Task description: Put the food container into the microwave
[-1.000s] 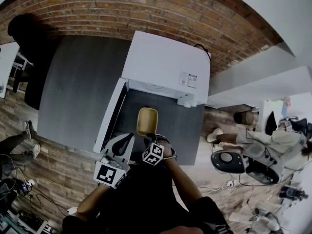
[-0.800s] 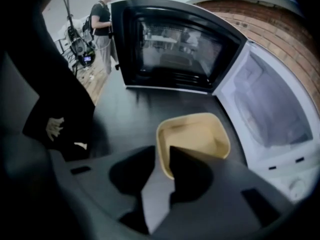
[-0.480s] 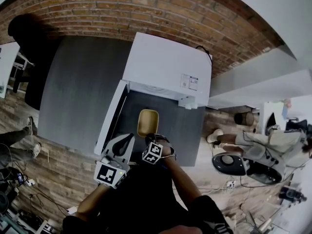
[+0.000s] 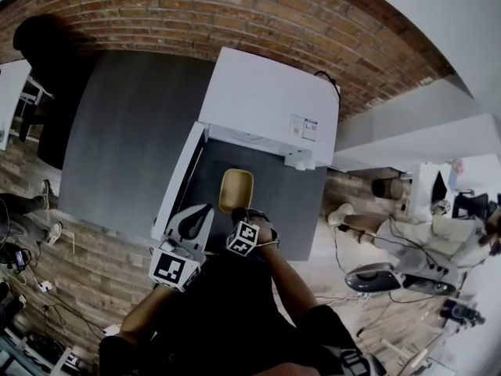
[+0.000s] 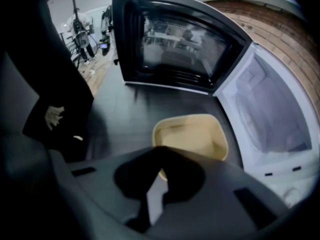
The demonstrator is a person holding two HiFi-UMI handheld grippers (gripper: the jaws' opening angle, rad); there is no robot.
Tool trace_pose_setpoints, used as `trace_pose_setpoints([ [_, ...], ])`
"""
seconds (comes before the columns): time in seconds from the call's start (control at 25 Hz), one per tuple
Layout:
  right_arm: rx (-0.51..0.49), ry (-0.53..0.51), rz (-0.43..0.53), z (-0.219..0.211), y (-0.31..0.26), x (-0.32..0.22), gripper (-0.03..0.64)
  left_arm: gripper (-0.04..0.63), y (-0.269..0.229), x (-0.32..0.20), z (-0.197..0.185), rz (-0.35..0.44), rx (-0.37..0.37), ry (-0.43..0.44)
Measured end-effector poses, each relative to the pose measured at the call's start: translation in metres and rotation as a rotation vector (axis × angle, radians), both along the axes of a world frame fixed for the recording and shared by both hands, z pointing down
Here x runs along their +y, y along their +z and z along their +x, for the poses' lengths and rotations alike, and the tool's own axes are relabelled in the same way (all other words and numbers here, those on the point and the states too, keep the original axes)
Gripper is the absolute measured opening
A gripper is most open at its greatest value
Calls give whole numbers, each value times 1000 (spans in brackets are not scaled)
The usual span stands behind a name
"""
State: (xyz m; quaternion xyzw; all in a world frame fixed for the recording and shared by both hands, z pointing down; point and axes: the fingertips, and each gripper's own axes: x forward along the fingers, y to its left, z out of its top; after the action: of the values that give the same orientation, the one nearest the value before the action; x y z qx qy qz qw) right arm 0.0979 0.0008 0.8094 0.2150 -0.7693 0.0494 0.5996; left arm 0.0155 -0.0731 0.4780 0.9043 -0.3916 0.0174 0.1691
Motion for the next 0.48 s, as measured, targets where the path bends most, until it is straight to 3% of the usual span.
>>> trace_pose_setpoints([
  [0.2,4,10,18,-2,-8,-5,32,35,-5,-3,0,32,-1,11],
  [0.48,-4,36,45,-1,-17,-9,32,35,-11,-3,-1,18,19,2],
])
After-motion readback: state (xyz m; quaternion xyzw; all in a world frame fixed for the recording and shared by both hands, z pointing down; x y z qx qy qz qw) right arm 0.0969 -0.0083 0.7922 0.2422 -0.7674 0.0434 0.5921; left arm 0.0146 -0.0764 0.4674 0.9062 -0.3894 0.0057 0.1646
